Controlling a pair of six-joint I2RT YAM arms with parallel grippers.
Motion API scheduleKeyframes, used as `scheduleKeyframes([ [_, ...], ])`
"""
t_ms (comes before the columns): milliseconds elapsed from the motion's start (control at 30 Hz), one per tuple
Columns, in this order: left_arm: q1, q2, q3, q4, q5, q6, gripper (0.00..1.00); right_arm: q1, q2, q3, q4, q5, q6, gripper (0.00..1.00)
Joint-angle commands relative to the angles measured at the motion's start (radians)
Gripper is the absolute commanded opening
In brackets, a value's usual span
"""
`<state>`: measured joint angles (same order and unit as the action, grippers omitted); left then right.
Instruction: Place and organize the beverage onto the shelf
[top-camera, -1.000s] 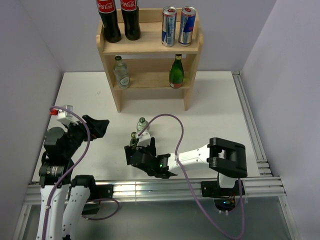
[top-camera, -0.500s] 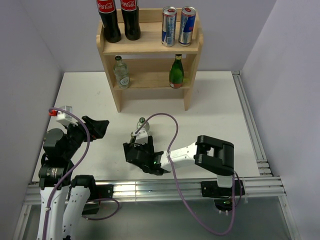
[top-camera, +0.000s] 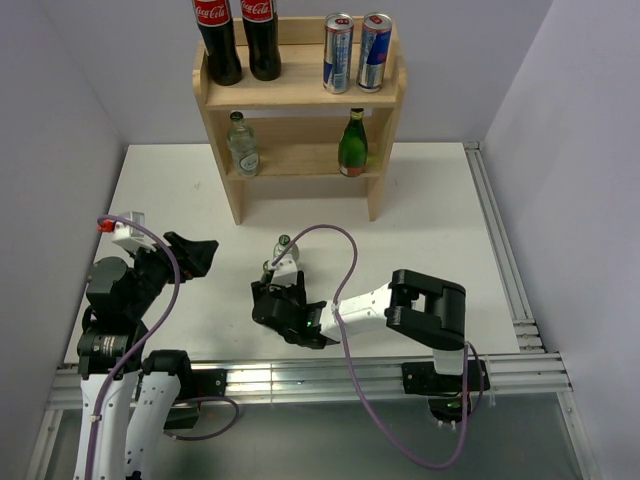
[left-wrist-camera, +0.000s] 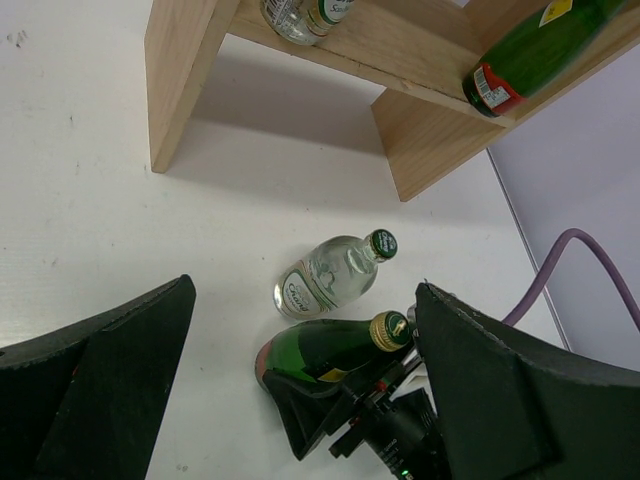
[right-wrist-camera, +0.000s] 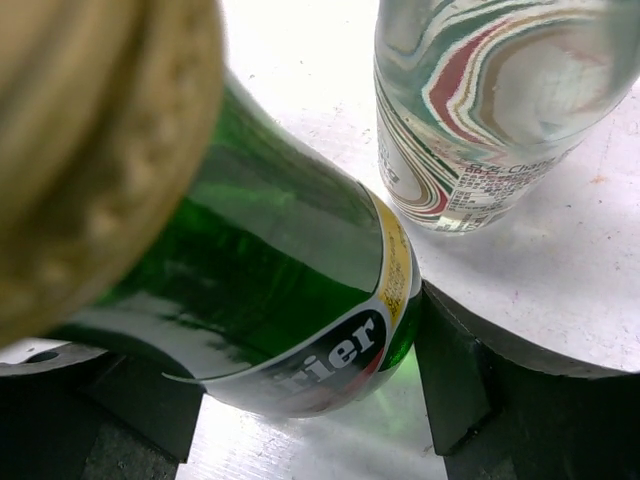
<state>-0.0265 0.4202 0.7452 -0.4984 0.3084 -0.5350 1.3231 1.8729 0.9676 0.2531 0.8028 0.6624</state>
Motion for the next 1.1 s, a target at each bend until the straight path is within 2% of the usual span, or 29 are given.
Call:
scheduleKeyframes([
  [0,0.007,-0.015,-0.003,0.029,0.011,0.017,0.99,-0.01,-0.023,-0.001,-0.029,0.061,0.048,0.0],
  [267,0.014,-0.015,-0.003,0.032,0.017,0.018,0.99,0.008,-0.213,-0.052,-0.13,0.128,0.065,0.0],
  [600,0.019,-0.017,-0.004,0.032,0.017,0.018,0.99,0.028,-0.382,-0.023,-0.205,0.223,-0.013,0.0],
  [833,0.022,-0.017,-0.003,0.032,0.014,0.018,0.99,-0.013,-0.439,0.072,-0.146,0.227,-0.231,0.0],
  [1067,0.023,-0.009,-0.003,0.032,0.02,0.02,0.99,-0.166,-0.414,0.238,-0.104,0.116,-0.395,0.0],
])
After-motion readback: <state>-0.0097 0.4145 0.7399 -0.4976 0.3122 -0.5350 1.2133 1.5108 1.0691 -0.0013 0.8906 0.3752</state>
